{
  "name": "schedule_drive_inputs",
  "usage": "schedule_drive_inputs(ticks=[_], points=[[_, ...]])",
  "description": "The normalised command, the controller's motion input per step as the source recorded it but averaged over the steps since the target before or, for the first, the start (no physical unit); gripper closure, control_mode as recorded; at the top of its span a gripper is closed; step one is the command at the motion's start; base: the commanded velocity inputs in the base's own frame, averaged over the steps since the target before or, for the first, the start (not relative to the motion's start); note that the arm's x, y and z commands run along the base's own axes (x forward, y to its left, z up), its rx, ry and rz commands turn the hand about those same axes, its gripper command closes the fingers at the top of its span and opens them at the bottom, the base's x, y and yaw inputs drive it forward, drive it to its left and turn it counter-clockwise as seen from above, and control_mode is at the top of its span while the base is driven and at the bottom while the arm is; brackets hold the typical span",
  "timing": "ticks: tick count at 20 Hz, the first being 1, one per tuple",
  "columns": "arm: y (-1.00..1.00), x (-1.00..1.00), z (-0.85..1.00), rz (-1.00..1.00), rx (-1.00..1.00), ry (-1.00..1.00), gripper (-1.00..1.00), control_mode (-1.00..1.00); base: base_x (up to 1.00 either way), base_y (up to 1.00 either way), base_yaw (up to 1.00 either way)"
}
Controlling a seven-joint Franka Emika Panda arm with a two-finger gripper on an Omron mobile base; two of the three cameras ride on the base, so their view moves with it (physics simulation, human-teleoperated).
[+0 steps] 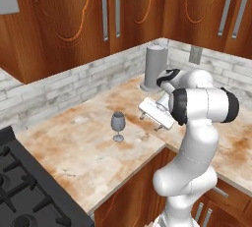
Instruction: Retrieve the wine glasses from the counter and place one next to each plate.
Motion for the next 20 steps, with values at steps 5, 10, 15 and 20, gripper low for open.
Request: schedule_drive_inputs(ticks=[5, 10, 15, 20], points=[[0.20, 0.41, 0.00, -0.08, 0.09, 0.22, -1.00, -1.00, 0.00, 0.00, 0.00], [0.07, 0.37, -0.12, -0.03, 0.07, 0.29, -1.00, -1.00, 0.00, 0.00, 0.00], [0.23, 0.24, -0.18, 0.00, 0.00, 0.25, -1.00, -1.00, 0.00, 0.00, 0.00], [0.28, 0.14, -0.16, 0.00, -0.07, 0.03, -1.00, -1.00, 0.00, 0.00, 0.00]])
